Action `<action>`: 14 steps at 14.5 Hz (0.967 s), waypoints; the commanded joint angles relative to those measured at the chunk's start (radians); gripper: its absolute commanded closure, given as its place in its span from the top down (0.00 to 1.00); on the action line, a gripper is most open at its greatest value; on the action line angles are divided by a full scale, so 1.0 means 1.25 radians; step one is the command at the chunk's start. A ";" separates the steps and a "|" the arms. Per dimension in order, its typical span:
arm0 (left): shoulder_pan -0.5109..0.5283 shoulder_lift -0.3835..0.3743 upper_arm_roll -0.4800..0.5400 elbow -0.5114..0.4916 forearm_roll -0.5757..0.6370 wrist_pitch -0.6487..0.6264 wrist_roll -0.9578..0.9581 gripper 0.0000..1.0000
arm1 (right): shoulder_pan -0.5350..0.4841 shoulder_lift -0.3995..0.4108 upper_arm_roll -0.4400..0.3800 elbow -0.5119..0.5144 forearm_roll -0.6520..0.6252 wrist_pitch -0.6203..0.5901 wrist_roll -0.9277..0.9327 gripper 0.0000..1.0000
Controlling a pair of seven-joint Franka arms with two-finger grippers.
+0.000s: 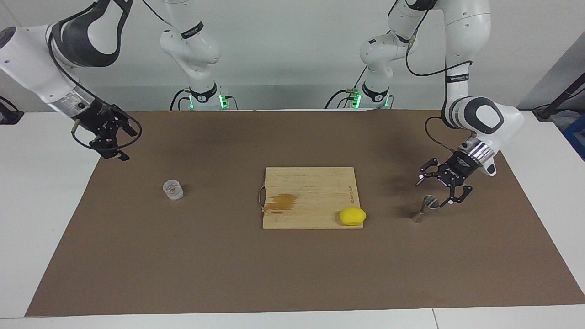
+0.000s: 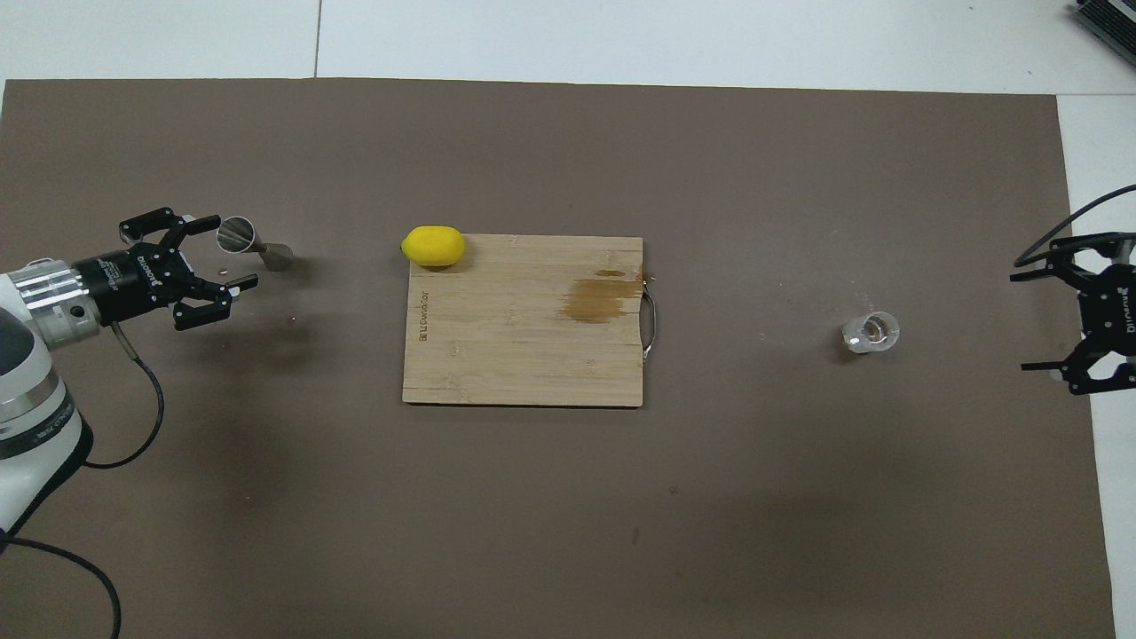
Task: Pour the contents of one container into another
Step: 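Carry the metal cup over the board while the right gripper grasps the glass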
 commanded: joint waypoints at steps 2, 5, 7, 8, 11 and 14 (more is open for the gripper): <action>-0.018 0.002 0.005 -0.006 -0.031 0.045 -0.008 1.00 | -0.047 0.082 0.008 -0.005 0.051 0.037 -0.110 1.00; -0.027 0.003 0.006 -0.006 -0.049 0.052 -0.007 1.00 | -0.076 0.148 0.007 -0.005 0.098 0.063 -0.179 1.00; -0.029 0.009 0.005 -0.005 -0.067 0.067 -0.007 0.99 | -0.084 0.180 0.008 -0.013 0.112 0.071 -0.262 1.00; -0.035 0.009 0.005 -0.005 -0.069 0.068 -0.007 0.98 | -0.084 0.174 0.008 -0.033 0.128 0.085 -0.273 1.00; -0.035 0.009 0.005 -0.005 -0.070 0.071 -0.008 0.94 | -0.083 0.158 0.007 -0.077 0.130 0.097 -0.221 1.00; -0.035 0.009 0.004 -0.006 -0.071 0.073 -0.009 0.78 | -0.082 0.157 0.007 -0.079 0.130 0.102 -0.234 1.00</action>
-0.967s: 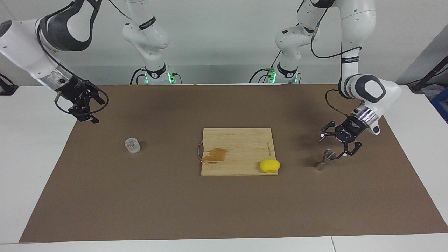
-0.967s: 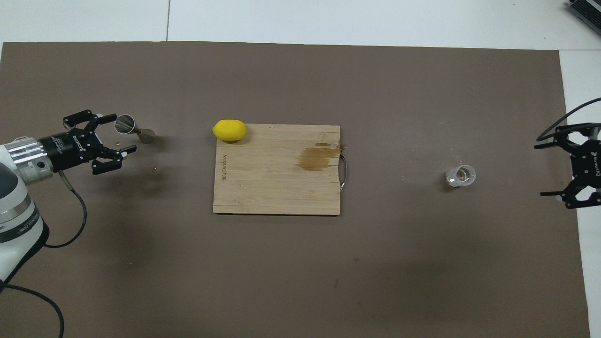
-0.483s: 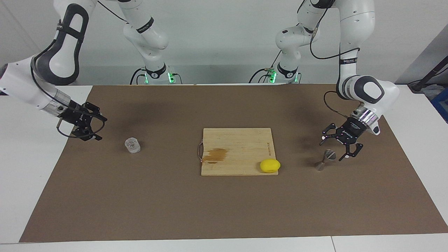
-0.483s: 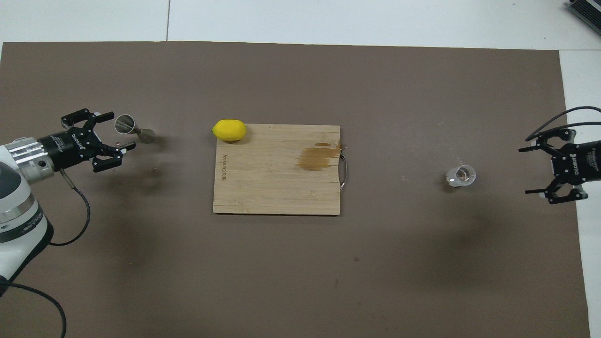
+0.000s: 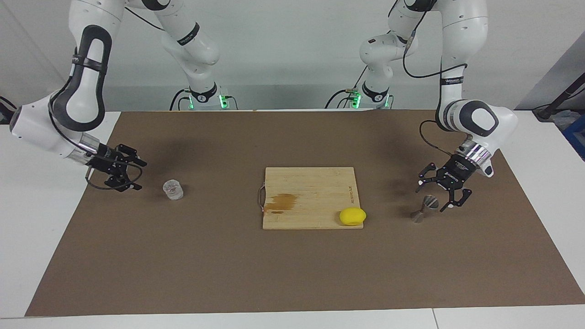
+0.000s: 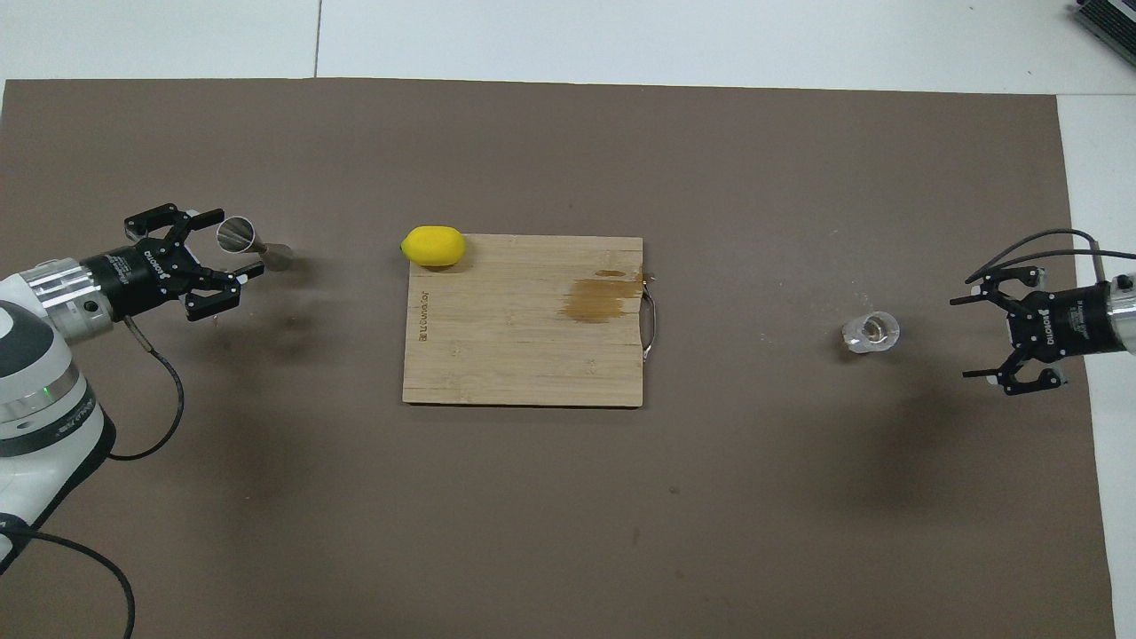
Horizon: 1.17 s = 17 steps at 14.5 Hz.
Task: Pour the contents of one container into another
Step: 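Carry the metal cup over the board while the right gripper grasps the glass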
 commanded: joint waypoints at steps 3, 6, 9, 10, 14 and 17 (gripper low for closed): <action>-0.011 0.000 0.005 -0.005 -0.017 0.014 -0.031 0.17 | -0.007 -0.028 0.008 -0.029 0.022 0.006 -0.037 1.00; -0.011 0.000 0.005 -0.003 -0.016 0.004 -0.041 0.00 | -0.006 -0.028 0.007 -0.029 0.022 -0.003 -0.030 1.00; -0.012 -0.003 0.005 0.005 -0.011 -0.028 -0.051 0.00 | -0.006 -0.028 0.008 -0.029 0.025 0.005 -0.020 1.00; -0.015 -0.009 0.003 0.008 -0.011 -0.050 -0.067 0.00 | -0.005 -0.027 0.008 -0.029 0.031 0.009 -0.019 1.00; -0.069 -0.053 0.002 0.010 -0.010 -0.092 -0.080 0.00 | -0.014 0.040 0.009 0.010 0.064 0.001 -0.029 1.00; -0.130 -0.093 -0.002 0.010 -0.016 -0.094 -0.112 0.00 | -0.026 0.126 0.009 0.088 0.075 -0.042 -0.041 1.00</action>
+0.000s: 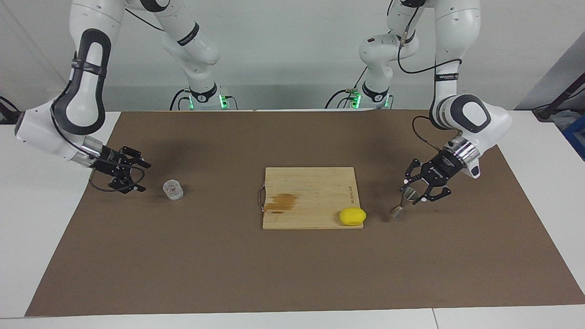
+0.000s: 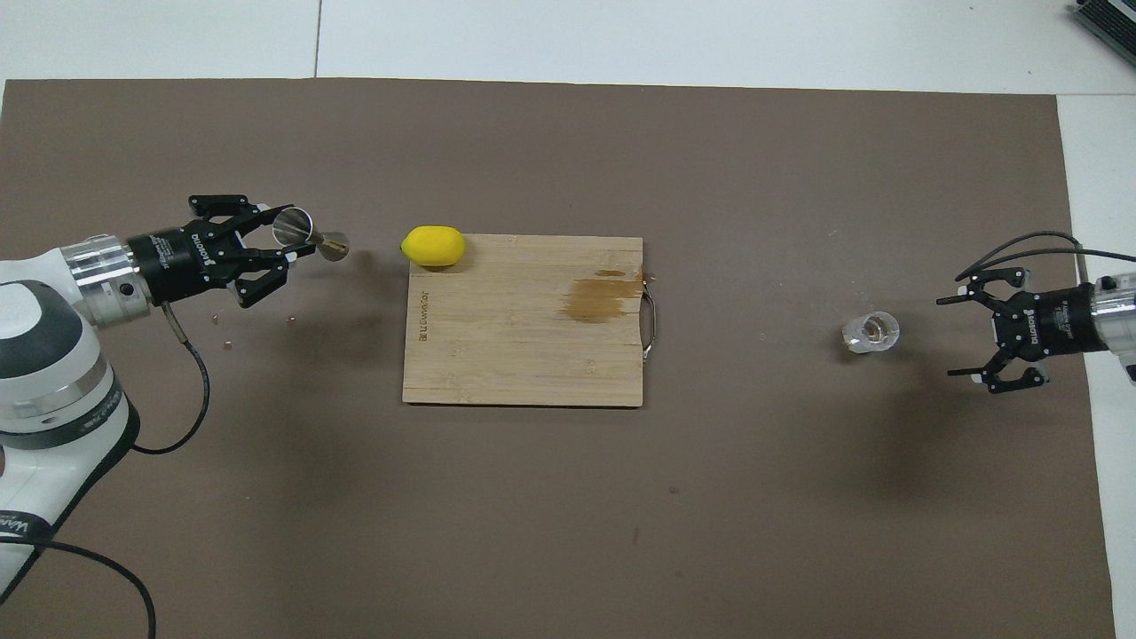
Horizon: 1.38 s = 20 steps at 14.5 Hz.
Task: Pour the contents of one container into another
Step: 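Carry the metal cup over the board while the right gripper grasps the glass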
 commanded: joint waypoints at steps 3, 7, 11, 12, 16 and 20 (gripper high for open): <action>-0.113 -0.064 0.009 -0.010 -0.021 0.002 -0.097 0.00 | -0.018 0.103 0.012 0.085 0.034 -0.041 -0.026 1.00; -0.243 -0.067 0.007 -0.010 -0.084 0.101 -0.105 0.00 | -0.002 0.132 0.013 0.089 0.081 -0.045 -0.025 1.00; -0.398 -0.053 0.008 -0.009 -0.229 0.288 -0.106 0.00 | 0.002 0.124 0.013 0.047 0.090 -0.038 -0.049 1.00; -0.429 -0.049 0.008 -0.008 -0.261 0.321 -0.105 0.00 | 0.002 0.118 0.013 0.027 0.116 -0.036 -0.063 1.00; -0.520 -0.016 0.008 0.005 -0.292 0.460 -0.105 0.00 | -0.004 0.109 0.013 0.003 0.138 -0.031 -0.097 1.00; -0.553 0.074 0.008 0.099 -0.351 0.513 -0.104 0.00 | -0.001 0.102 0.013 -0.018 0.170 -0.027 -0.107 1.00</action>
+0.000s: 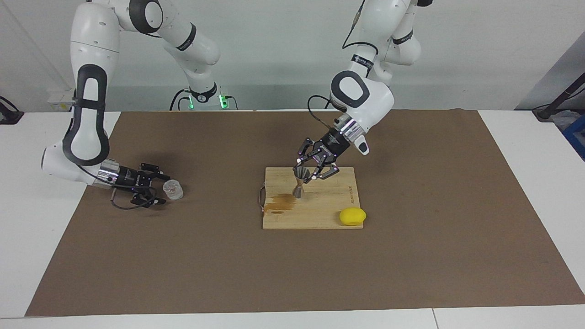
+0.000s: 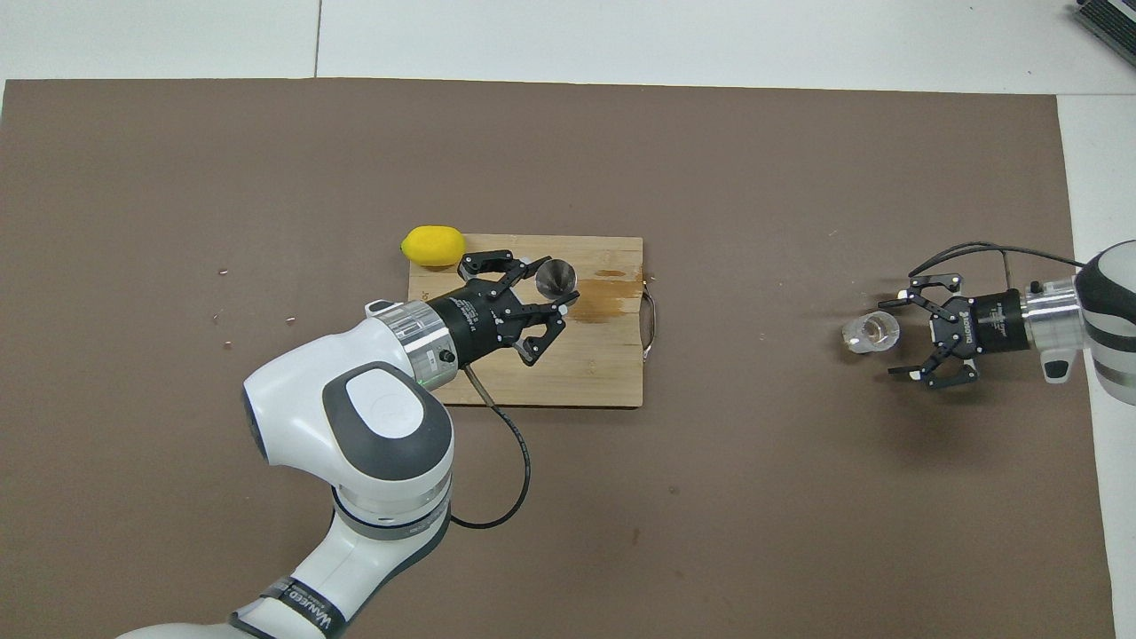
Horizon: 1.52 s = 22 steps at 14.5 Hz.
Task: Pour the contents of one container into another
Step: 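Carry the metal cup over the board while the right gripper grasps the glass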
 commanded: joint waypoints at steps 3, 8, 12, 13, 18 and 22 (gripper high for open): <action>-0.042 0.096 0.012 0.106 -0.030 0.050 -0.001 0.00 | -0.003 -0.027 0.003 -0.036 0.039 0.015 -0.023 0.99; -0.060 0.140 0.013 0.146 -0.027 0.063 0.001 0.00 | 0.005 -0.027 0.003 -0.038 0.044 0.023 -0.018 0.96; -0.066 0.142 0.013 0.142 -0.022 0.072 0.001 0.00 | 0.016 -0.027 0.003 -0.038 0.044 0.023 -0.012 0.96; -0.066 0.142 0.013 0.142 -0.020 0.072 0.001 0.00 | 0.017 -0.027 0.003 -0.038 0.044 0.024 -0.005 0.96; -0.064 0.142 0.013 0.138 0.012 0.070 0.003 0.00 | 0.023 -0.026 0.003 -0.038 0.058 0.027 0.004 0.95; -0.062 0.142 0.013 0.138 0.051 0.070 0.006 0.00 | 0.028 -0.026 0.003 -0.036 0.058 0.026 0.005 0.85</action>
